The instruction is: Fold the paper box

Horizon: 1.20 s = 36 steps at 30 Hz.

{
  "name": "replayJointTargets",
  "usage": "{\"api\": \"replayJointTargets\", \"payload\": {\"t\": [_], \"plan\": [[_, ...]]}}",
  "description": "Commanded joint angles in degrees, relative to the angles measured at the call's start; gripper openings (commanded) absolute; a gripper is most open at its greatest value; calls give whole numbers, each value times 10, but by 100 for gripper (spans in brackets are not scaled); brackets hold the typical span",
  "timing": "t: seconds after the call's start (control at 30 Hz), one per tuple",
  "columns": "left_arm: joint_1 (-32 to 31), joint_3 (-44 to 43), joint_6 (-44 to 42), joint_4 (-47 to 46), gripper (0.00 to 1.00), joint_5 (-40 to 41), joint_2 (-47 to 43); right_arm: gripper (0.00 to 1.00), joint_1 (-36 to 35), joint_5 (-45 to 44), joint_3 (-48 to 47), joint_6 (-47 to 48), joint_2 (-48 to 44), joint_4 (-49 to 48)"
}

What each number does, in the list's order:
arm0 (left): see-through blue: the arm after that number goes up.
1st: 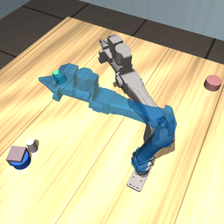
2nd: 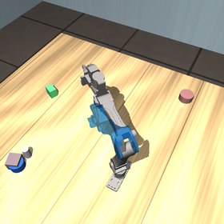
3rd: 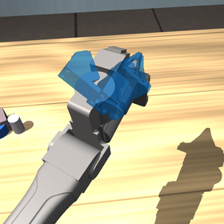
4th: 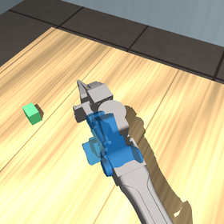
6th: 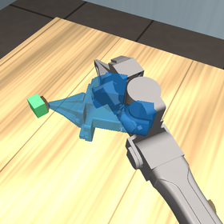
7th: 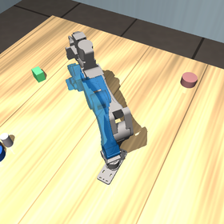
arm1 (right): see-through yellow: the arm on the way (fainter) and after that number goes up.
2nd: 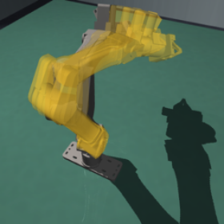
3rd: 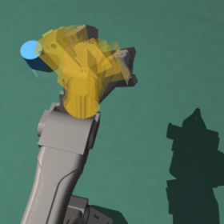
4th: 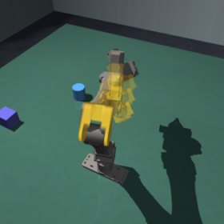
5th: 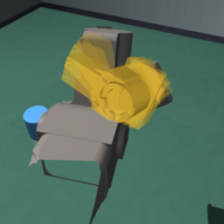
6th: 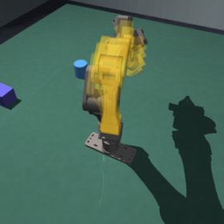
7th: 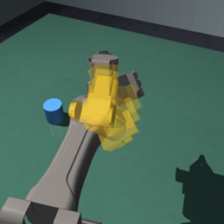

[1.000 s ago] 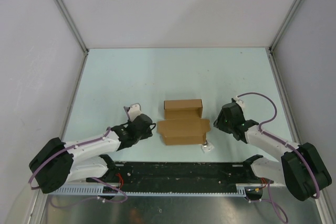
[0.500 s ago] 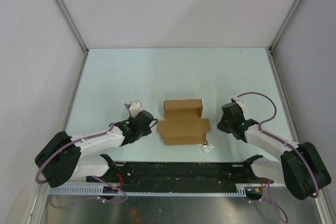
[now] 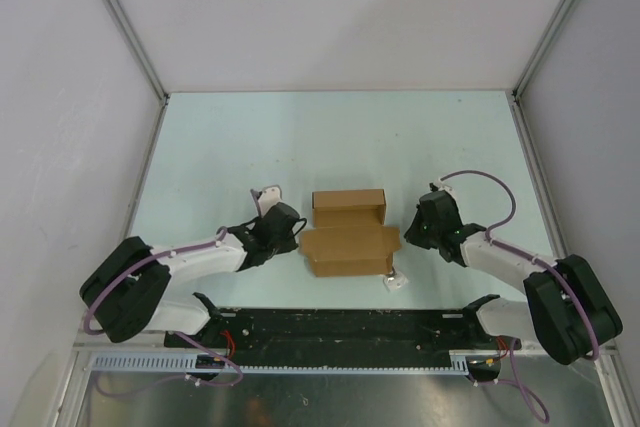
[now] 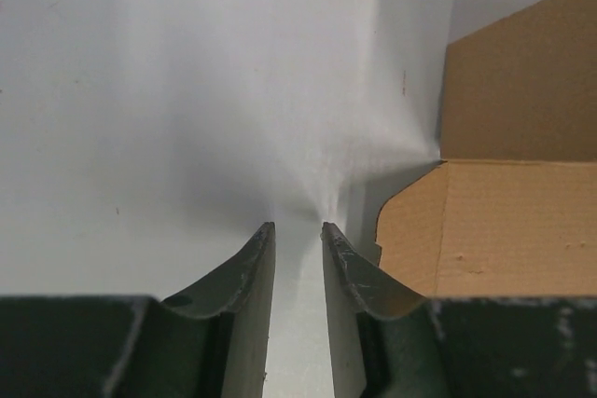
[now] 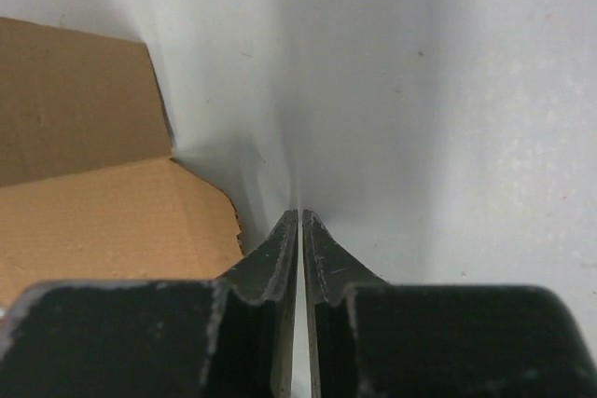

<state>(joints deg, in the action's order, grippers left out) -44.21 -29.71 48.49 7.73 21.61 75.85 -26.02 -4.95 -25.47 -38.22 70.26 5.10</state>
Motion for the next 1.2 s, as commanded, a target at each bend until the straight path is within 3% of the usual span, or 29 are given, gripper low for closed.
{"api": "replayJointTargets", "payload": {"t": [0.0, 0.17, 0.73, 1.17], "plan": [[3, -9, -21, -20, 31, -36, 11, 9, -3, 46, 2, 21, 12, -8], [-1, -7, -35, -47, 30, -64, 21, 9, -6, 87, 2, 26, 6, -26], [-29, -17, -47, -65, 29, -81, 0, 9, -25, 105, 2, 24, -50, -32], [-52, -61, -56, -66, 28, -89, 28, 9, -66, 116, 2, 6, -19, -77]]}}
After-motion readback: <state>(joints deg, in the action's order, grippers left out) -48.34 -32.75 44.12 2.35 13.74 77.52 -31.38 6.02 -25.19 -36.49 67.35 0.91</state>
